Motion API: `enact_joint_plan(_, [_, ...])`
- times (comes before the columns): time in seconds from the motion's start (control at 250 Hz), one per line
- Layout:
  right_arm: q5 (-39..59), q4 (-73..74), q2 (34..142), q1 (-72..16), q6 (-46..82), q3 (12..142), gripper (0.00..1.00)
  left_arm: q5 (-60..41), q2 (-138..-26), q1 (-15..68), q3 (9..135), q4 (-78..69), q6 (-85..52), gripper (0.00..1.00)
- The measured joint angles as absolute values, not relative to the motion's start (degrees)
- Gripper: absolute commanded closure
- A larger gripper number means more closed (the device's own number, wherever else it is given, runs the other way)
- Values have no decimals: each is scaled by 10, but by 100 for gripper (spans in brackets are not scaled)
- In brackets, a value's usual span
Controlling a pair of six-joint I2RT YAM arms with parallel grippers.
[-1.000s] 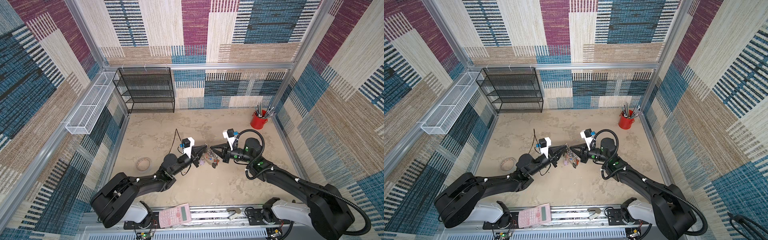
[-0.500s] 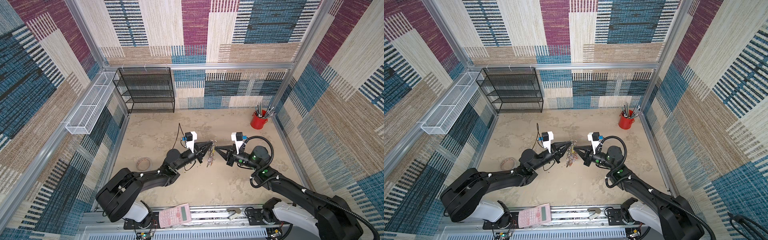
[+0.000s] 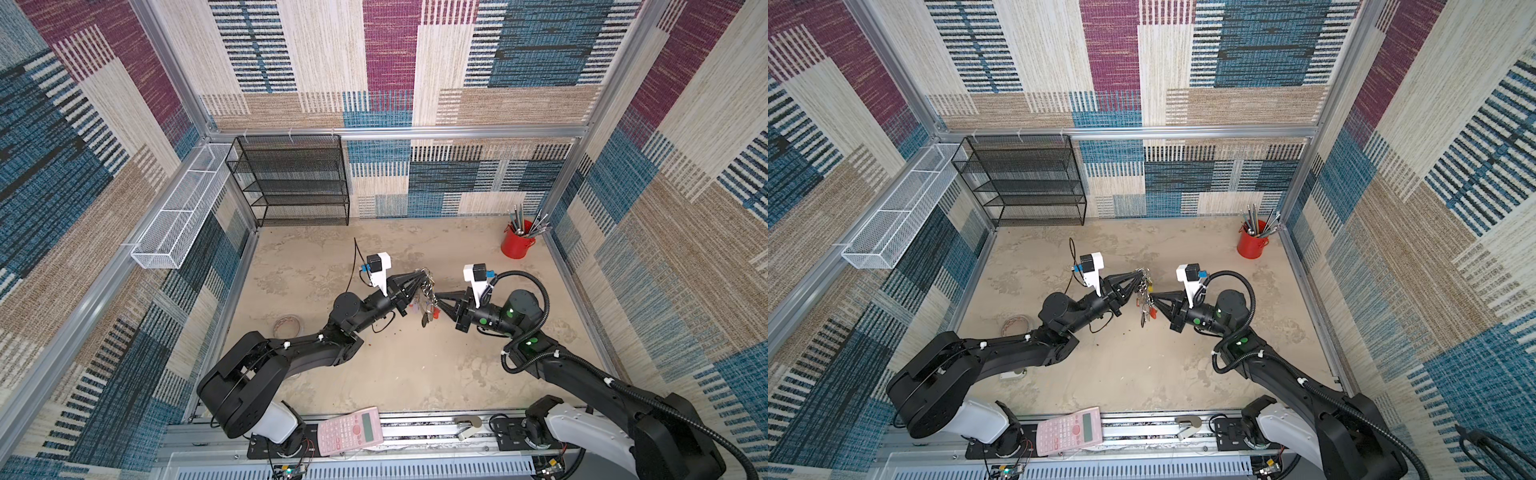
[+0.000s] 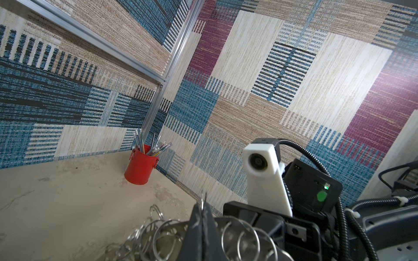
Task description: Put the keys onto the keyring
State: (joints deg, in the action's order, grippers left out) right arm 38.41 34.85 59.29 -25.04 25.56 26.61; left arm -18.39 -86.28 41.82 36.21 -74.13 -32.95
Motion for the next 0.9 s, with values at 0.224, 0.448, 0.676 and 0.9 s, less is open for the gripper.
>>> enact_joint_plan(0.224, [385,284,561,-205,234,310,75,-201,-856,418,362,-729,-329,100])
enact_joint_plan(0.448, [390,263,564,-199,208,349,64,-233,-840,418,362,-712,-328,100])
enact_joint_plan(0.676, [430,260,606,-203,196,367,60,-246,-833,418,362,-695,-328,100])
enact_joint_plan(0.9, [470,275,611,-224,192,359,60,-246,-832,418,362,-691,-328,100])
